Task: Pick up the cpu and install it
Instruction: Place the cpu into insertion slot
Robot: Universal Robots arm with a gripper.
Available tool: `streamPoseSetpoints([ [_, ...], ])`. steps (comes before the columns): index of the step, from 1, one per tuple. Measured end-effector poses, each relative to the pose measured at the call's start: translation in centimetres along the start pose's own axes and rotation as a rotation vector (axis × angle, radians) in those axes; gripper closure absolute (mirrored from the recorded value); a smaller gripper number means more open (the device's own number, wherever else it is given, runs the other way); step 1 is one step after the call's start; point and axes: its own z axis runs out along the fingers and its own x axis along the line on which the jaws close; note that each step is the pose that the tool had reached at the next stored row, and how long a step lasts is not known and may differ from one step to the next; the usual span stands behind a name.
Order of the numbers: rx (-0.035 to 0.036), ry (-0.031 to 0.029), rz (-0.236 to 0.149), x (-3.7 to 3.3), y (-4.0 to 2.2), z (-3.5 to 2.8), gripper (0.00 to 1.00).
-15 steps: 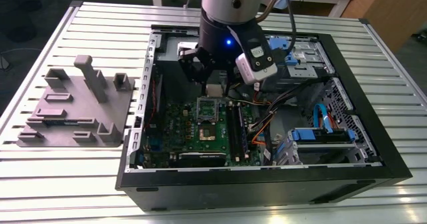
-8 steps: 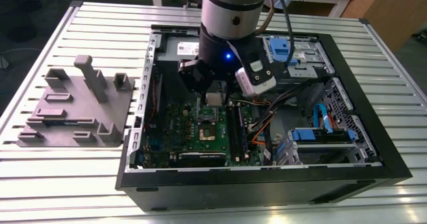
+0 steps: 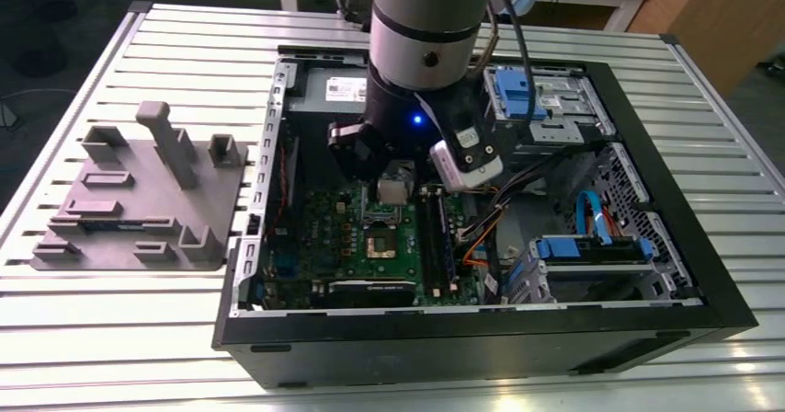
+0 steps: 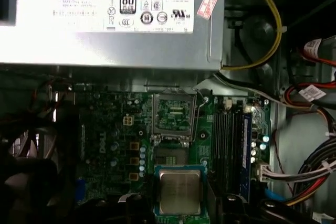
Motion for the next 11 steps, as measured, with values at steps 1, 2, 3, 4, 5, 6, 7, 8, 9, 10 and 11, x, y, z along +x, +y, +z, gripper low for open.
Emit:
streamPoseSetpoints([
  [1,0.0,0.0,-0.001,0.0,-0.2,0.17,0.53],
  [2,-0.0003,-0.0001,-0.002,0.01,-0.35,0.36,0.53],
  [3,-0.0004,-0.0002,-0.002,0.0,-0.44,0.55,0.53],
  [4,-0.0005,-0.0002,-0.002,0.0,-0.47,0.73,0.53],
  [5,-0.0004,-0.0001,-0.002,0.01,-0.49,0.9,0.53],
  [6,-0.0003,0.0,-0.002,0.0,-0.49,1.08,0.53],
  [7,-0.0003,-0.0001,-0.002,-0.01,-0.49,1.28,0.53],
  [8,-0.0003,-0.0001,-0.002,-0.02,-0.5,1.45,0.53],
  [9,-0.0003,-0.0001,-0.002,-0.02,-0.5,1.63,0.53],
  [10,-0.0002,-0.0001,-0.002,-0.03,-0.5,1.81,0.53],
  [11,-0.0003,-0.0001,-0.002,-0.03,-0.5,2.0,0.53],
])
